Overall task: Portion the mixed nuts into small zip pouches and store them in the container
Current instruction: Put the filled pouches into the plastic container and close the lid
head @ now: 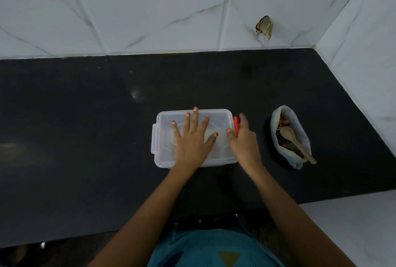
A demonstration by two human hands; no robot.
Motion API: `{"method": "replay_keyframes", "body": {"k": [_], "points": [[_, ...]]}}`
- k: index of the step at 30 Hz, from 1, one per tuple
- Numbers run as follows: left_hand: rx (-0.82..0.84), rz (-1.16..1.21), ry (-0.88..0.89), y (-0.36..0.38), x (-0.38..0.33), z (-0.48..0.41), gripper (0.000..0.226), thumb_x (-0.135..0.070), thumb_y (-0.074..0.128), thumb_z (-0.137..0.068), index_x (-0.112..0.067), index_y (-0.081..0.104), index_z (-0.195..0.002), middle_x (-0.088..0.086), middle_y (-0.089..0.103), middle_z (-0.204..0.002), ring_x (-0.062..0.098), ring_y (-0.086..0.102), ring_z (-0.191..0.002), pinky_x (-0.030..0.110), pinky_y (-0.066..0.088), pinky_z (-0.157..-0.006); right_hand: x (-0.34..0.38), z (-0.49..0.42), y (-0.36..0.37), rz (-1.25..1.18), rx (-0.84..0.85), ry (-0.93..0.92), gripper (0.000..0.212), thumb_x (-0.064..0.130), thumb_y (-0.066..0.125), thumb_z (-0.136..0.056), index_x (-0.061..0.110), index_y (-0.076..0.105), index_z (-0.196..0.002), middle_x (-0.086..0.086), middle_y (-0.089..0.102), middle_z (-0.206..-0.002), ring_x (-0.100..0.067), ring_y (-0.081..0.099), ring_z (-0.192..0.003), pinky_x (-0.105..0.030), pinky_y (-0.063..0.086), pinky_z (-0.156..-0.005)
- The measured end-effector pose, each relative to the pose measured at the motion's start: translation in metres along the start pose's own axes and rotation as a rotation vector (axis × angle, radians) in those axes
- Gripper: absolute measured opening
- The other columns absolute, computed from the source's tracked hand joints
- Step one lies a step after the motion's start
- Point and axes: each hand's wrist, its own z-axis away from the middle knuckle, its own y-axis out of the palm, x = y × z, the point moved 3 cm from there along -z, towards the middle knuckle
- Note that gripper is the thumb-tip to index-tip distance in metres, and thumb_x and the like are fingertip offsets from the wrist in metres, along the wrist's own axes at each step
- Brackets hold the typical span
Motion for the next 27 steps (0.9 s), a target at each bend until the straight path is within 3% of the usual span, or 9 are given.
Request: {"method": "replay_keyframes", "body": {"k": [3, 5, 7, 9, 11, 13, 18, 23, 27], "points": [[-0.277, 0.637, -0.073, -0.025, 0.016, 0.013, 0.029, -0.021, 0.048, -0.095, -0.018, 0.056, -0.123, -0.001, 0.031, -0.149, 0.012, 0.021, -0.141, 0.026, 0.015, -0.113, 0.016, 0.007, -0.004, 0.170, -0.214, -0.179, 0.063, 0.024, 0.054, -0.091, 0.020, 0.021, -0.144, -0.005, 0.045, -0.138, -0.020, 0.046, -0.125, -0.041, 0.042, -0.100], [-0.446, 0.699, -0.117, -0.037, 0.037, 0.025, 0.025, -0.014, 0.051, -0.093, -0.016, 0.059, -0.117, -0.002, 0.040, -0.142, 0.011, 0.028, -0.137, 0.022, 0.024, -0.110, 0.031, 0.011, 0.008, 0.250, -0.191, -0.344, 0.057, 0.024, 0.053, -0.091, 0.020, 0.028, -0.142, -0.005, 0.032, -0.148, -0.021, 0.026, -0.138, -0.043, 0.027, -0.112], [-0.480, 0.758, -0.228, -0.041, 0.059, 0.032, 0.027, -0.015, 0.051, -0.093, -0.018, 0.056, -0.120, -0.001, 0.043, -0.139, 0.013, 0.037, -0.131, 0.033, 0.033, -0.109, 0.043, 0.015, 0.029, 0.361, -0.027, -0.417, 0.057, 0.033, 0.046, -0.094, 0.023, 0.022, -0.145, -0.003, 0.018, -0.154, -0.020, 0.009, -0.143, -0.040, 0.011, -0.117], [-0.407, 0.965, -0.425, -0.038, 0.081, 0.036, 0.030, -0.022, 0.048, -0.095, -0.020, 0.049, -0.125, 0.002, 0.048, -0.132, 0.012, 0.052, -0.113, 0.034, 0.049, -0.091, 0.050, 0.018, 0.051, 0.491, 0.091, -0.453, 0.063, 0.045, 0.037, -0.095, 0.026, 0.009, -0.148, -0.001, 0.002, -0.157, -0.021, -0.005, -0.144, -0.042, -0.002, -0.115], [-0.214, 1.165, -0.626, -0.033, 0.091, 0.038, 0.032, -0.031, 0.039, -0.098, -0.015, 0.048, -0.124, 0.008, 0.058, -0.117, 0.012, 0.059, -0.091, 0.026, 0.049, -0.069, 0.050, 0.017, 0.066, 0.595, 0.135, -0.463, 0.067, 0.053, 0.030, -0.094, 0.027, -0.002, -0.148, -0.002, -0.009, -0.157, -0.024, -0.013, -0.143, -0.045, -0.010, -0.113], [0.015, 1.268, -0.704, -0.031, 0.092, 0.040, 0.039, -0.039, 0.028, -0.100, -0.014, 0.056, -0.112, 0.009, 0.065, -0.098, 0.017, 0.063, -0.085, 0.030, 0.049, -0.067, 0.047, 0.015, 0.073, 0.653, 0.152, -0.448, 0.068, 0.056, 0.025, -0.094, 0.028, -0.007, -0.147, -0.002, -0.015, -0.156, -0.026, -0.016, -0.142, -0.047, -0.014, -0.111], [0.064, 1.183, -0.809, -0.033, 0.102, 0.037, 0.028, -0.033, 0.037, -0.098, -0.014, 0.057, -0.100, 0.010, 0.064, -0.095, 0.022, 0.063, -0.087, 0.038, 0.050, -0.081, 0.044, 0.014, 0.075, 0.686, 0.152, -0.460, 0.069, 0.057, 0.023, -0.093, 0.028, -0.010, -0.146, -0.002, -0.018, -0.155, -0.027, -0.016, -0.142, -0.047, -0.016, -0.109], [-0.093, 1.139, -0.607, -0.045, 0.107, 0.041, 0.016, -0.016, 0.045, -0.095, -0.020, 0.060, -0.097, 0.001, 0.063, -0.091, 0.011, 0.061, -0.080, 0.023, 0.046, -0.064, 0.044, 0.013, 0.076, 0.700, 0.142, -0.458, 0.069, 0.059, 0.021, -0.092, 0.028, -0.011, -0.146, -0.002, -0.019, -0.155, -0.026, -0.017, -0.142, -0.047, -0.016, -0.110], [-0.124, 1.079, -0.525, -0.044, 0.090, 0.039, 0.032, -0.021, 0.049, -0.094, -0.011, 0.046, -0.124, -0.004, 0.056, -0.100, 0.005, 0.057, -0.079, 0.018, 0.044, -0.059, 0.043, 0.014, 0.077, 0.690, 0.133, -0.455, 0.069, 0.059, 0.020, -0.092, 0.028, -0.011, -0.146, -0.002, -0.019, -0.155, -0.026, -0.017, -0.142, -0.047, -0.016, -0.110]]}}
